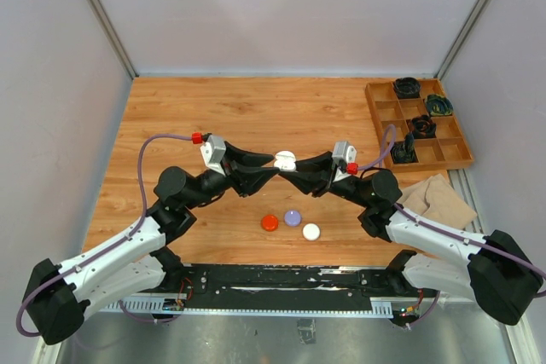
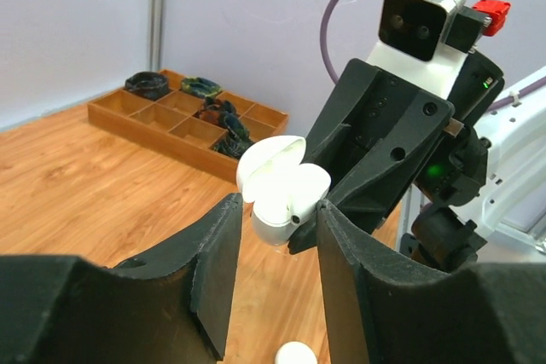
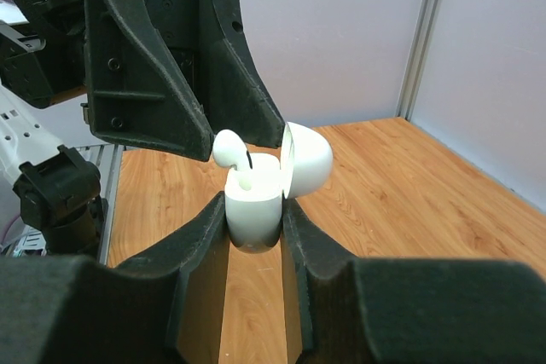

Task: Insert the wireless bluetooth earbuds into the charging case
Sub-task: Place the earbud in the charging case.

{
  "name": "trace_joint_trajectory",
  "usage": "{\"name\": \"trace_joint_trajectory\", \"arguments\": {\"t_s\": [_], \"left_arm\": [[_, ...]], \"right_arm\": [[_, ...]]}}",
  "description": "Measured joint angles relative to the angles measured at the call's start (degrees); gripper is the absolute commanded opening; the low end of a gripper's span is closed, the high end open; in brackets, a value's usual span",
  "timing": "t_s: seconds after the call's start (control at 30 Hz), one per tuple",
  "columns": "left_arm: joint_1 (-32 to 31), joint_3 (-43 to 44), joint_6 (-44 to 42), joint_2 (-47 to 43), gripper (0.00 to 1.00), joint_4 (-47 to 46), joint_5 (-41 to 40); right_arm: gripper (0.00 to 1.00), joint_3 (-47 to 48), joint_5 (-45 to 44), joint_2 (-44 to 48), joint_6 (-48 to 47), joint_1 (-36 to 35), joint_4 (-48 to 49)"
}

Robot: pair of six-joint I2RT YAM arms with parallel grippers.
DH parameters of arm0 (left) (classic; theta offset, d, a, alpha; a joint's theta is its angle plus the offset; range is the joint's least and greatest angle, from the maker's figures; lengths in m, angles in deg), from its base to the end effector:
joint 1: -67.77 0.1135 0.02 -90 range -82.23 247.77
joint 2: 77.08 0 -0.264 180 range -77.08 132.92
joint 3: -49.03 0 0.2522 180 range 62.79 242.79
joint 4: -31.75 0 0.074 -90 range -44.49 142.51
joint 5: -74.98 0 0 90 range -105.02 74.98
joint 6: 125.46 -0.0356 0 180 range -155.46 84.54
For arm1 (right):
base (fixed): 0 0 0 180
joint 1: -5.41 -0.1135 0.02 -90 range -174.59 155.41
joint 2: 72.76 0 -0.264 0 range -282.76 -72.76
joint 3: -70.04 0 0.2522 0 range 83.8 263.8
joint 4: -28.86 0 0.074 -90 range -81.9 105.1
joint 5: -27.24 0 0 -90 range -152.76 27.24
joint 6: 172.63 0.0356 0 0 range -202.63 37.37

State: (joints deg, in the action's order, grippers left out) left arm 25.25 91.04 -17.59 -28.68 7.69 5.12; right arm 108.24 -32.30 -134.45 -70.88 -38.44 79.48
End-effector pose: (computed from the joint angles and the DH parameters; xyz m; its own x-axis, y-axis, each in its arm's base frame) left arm 0.1374 -0.1427 0.3155 -0.0560 -0.3395 -0.9389 0.9027 0.3846 -0.1929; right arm 0.1456 0.1649 0.2931 0.1341 0.3722 -0.9184 -0.9702 0.2383 -0.0451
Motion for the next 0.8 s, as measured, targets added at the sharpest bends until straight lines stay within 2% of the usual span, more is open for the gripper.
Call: {"name": "trace_joint_trajectory", "arguments": {"t_s": [0.47, 0.8], "left_arm": [[-0.04, 1.62, 0.66, -0.85, 0.50, 7.13, -8.39], [-0.04, 3.06, 1.46, -0.39, 0.52, 9.40, -9.18]], "right_arm": [[0.11, -0.79, -0.68, 0.68, -0.28, 0.00, 0.09], [0.10, -0.96, -0.50, 0.76, -0.37, 0.00, 0.09]]}}
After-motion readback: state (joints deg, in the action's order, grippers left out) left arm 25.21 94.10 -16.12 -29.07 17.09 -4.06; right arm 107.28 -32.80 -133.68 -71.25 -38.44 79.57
